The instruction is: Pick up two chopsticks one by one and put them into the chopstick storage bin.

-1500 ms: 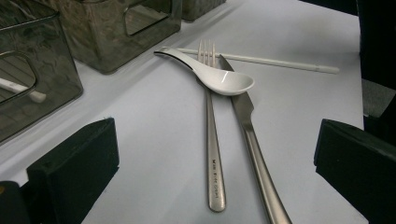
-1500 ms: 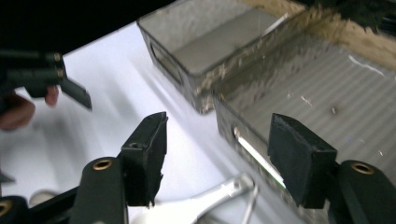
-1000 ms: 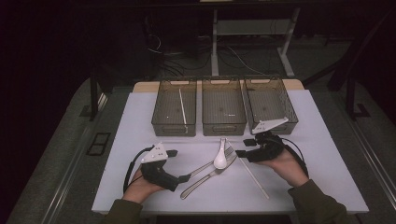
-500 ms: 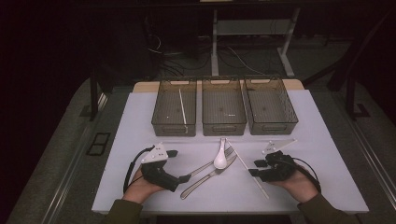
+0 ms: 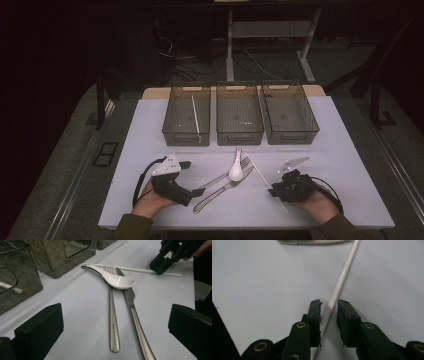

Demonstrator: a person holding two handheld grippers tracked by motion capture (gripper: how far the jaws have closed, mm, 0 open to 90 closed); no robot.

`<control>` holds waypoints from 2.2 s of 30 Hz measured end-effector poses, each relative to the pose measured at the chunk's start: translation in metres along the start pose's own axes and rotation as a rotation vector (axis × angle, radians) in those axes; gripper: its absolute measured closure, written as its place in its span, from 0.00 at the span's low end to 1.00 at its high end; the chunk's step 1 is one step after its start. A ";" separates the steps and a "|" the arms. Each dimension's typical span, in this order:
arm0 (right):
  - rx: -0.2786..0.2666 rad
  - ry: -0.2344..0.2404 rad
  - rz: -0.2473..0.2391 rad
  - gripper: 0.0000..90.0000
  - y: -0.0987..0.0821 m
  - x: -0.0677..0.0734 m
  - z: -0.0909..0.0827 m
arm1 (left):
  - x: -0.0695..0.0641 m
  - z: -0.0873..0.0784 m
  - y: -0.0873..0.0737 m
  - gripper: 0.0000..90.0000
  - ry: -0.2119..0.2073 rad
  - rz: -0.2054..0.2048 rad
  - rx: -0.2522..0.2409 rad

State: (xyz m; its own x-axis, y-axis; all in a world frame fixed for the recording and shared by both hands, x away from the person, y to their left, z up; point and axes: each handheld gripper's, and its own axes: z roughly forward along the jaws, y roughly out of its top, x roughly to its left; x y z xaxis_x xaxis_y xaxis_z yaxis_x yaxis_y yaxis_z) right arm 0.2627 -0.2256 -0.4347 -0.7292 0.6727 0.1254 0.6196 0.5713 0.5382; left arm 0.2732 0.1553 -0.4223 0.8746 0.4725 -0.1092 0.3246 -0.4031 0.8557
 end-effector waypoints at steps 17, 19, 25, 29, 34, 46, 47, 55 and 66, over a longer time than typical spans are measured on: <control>0.016 -0.050 0.006 0.88 -0.001 -0.007 -0.003 | 0.000 0.000 0.000 0.00 0.002 -0.001 -0.006; 0.015 -0.066 0.007 0.88 -0.001 -0.008 -0.003 | 0.000 0.000 0.000 0.00 0.002 0.000 -0.004; 0.002 -0.085 0.041 0.89 -0.002 -0.013 -0.003 | 0.000 0.000 0.000 0.00 0.003 0.003 0.001; -0.004 -0.086 0.065 0.90 -0.003 -0.014 -0.003 | 0.000 0.000 0.000 0.00 0.001 0.000 0.002; -0.008 -0.089 0.091 0.92 -0.003 -0.015 -0.003 | -0.001 0.000 0.001 0.00 0.001 0.002 -0.001; -0.036 -0.141 0.069 0.92 -0.005 -0.024 -0.003 | 0.000 -0.001 0.001 0.00 0.001 0.000 -0.003; -0.041 -0.137 0.069 0.91 -0.005 -0.025 -0.003 | 0.000 0.000 0.001 0.00 0.001 0.002 -0.001; -0.060 -0.105 0.093 0.93 -0.008 -0.030 -0.003 | -0.001 0.000 0.001 0.00 -0.002 0.003 0.001; -0.074 -0.067 0.110 0.94 -0.009 -0.039 -0.011 | 0.000 -0.001 0.001 0.00 -0.003 -0.002 -0.006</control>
State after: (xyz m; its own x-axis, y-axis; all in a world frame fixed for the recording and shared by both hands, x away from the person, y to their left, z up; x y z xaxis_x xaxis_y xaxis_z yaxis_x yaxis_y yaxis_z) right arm 0.2818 -0.2623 -0.4353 -0.6355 0.7606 0.1327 0.6699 0.4577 0.5846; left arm 0.2729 0.1556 -0.4214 0.8749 0.4711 -0.1128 0.3245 -0.3972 0.8584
